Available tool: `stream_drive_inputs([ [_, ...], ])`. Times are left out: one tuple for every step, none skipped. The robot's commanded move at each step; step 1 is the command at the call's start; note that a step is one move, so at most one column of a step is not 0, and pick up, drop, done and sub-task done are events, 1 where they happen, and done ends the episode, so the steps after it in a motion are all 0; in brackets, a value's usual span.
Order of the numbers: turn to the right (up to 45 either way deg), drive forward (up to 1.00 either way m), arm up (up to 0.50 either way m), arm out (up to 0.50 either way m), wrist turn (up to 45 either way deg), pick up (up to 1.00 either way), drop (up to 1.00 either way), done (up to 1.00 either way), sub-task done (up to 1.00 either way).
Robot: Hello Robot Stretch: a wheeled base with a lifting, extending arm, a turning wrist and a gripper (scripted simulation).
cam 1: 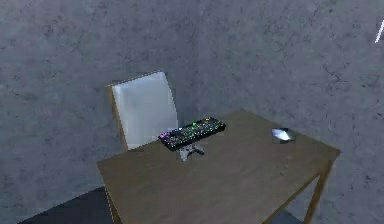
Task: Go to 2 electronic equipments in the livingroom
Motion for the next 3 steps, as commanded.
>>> stream_drive_inputs([
  [45.0,0.00,0.00,0.00,0.0,0.00,0.00,0.00,0.00],
  [45.0,0.00,0.00,0.00,0.0,0.00,0.00,0.00,0.00],
  [45.0,0.00,0.00,0.00,0.0,0.00,0.00,0.00,0.00],
])
